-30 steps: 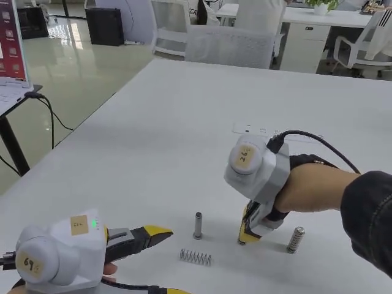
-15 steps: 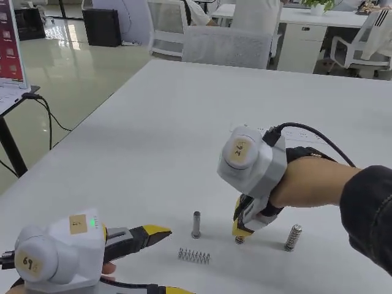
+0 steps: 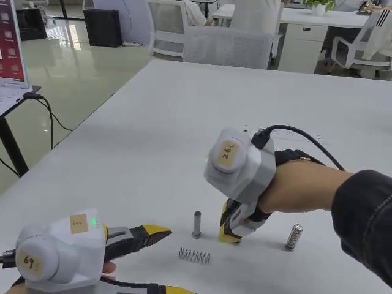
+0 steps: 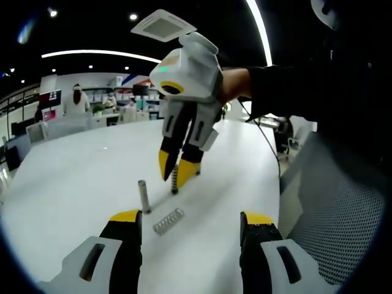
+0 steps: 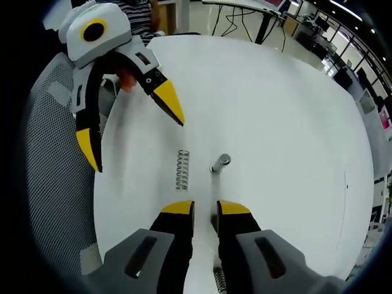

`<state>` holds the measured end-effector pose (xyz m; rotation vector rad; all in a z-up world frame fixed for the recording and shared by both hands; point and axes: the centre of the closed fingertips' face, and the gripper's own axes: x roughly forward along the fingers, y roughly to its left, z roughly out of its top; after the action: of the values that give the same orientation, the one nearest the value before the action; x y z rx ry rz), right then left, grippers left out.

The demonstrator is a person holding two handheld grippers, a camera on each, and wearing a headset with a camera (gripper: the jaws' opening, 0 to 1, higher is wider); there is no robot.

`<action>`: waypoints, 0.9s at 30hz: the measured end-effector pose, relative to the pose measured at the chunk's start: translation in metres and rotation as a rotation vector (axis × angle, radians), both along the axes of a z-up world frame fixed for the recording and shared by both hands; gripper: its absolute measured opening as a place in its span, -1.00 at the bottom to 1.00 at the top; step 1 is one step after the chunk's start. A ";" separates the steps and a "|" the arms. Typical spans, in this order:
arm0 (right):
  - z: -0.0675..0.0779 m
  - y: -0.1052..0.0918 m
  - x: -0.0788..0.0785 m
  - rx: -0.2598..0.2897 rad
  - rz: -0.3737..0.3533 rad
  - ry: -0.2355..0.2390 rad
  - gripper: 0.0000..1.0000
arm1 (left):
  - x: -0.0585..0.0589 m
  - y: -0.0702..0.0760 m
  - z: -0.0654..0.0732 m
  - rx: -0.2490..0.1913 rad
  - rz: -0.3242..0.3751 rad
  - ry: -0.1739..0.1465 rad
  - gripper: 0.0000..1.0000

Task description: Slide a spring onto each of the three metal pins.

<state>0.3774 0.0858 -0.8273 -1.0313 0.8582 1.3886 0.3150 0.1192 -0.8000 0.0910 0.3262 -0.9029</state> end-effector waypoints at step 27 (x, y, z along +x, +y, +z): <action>-0.028 0.019 -0.028 -0.040 0.074 0.050 -0.79 | 0.000 0.002 -0.003 0.004 0.000 0.005 0.19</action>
<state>0.3490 0.1053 -0.8556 -1.0719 0.8952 1.4697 0.3146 0.1212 -0.8025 0.0921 0.3328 -0.9025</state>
